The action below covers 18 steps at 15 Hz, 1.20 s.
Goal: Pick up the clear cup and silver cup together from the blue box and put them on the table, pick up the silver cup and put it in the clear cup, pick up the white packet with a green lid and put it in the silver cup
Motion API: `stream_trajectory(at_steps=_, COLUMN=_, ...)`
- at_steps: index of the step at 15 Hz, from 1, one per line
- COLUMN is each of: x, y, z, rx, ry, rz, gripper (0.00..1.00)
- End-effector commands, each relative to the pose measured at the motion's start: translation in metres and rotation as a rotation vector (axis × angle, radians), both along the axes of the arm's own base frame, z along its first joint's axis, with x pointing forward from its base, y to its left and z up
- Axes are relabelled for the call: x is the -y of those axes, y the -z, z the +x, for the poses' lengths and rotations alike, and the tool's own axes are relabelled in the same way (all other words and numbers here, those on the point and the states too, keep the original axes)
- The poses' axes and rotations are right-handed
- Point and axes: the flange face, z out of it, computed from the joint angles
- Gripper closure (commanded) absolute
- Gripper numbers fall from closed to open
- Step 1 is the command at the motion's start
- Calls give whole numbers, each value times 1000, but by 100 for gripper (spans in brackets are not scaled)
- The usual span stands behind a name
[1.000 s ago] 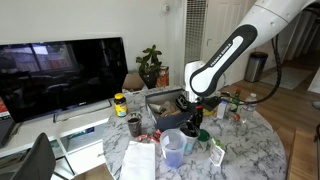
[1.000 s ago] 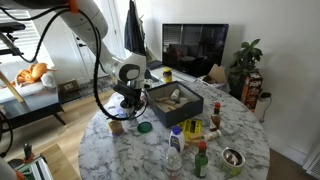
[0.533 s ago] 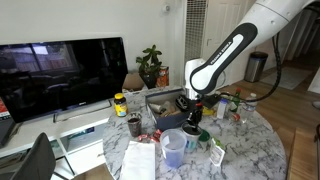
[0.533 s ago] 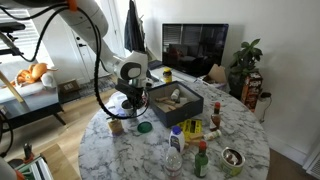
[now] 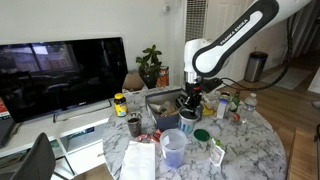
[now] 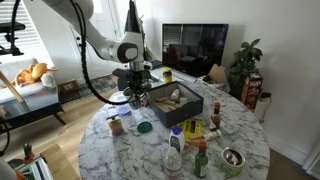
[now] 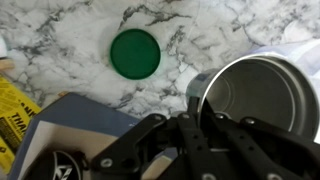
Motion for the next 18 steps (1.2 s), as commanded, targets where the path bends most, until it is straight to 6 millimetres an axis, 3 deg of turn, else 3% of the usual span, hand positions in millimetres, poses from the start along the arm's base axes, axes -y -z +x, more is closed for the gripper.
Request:
stream_trajectory(at_steps=1, x=-11, y=-70, z=-21, rx=52, ry=102, rz=-46, gripper=99)
stream_trajectory(at_steps=3, x=-29, y=-97, z=-25, rx=60, ry=109, rz=-40, gripper=99)
stream_trajectory(at_steps=6, x=-61, y=-110, z=-33, rx=7, ry=129, rz=-62, gripper=99)
stream_trajectory(at_steps=11, x=-108, y=-84, z=-31, rx=-46, ry=216, rz=-95, gripper=99)
stream_trajectory(at_steps=18, x=-122, y=-40, z=1, rx=-58, ry=336, rz=-90, gripper=99)
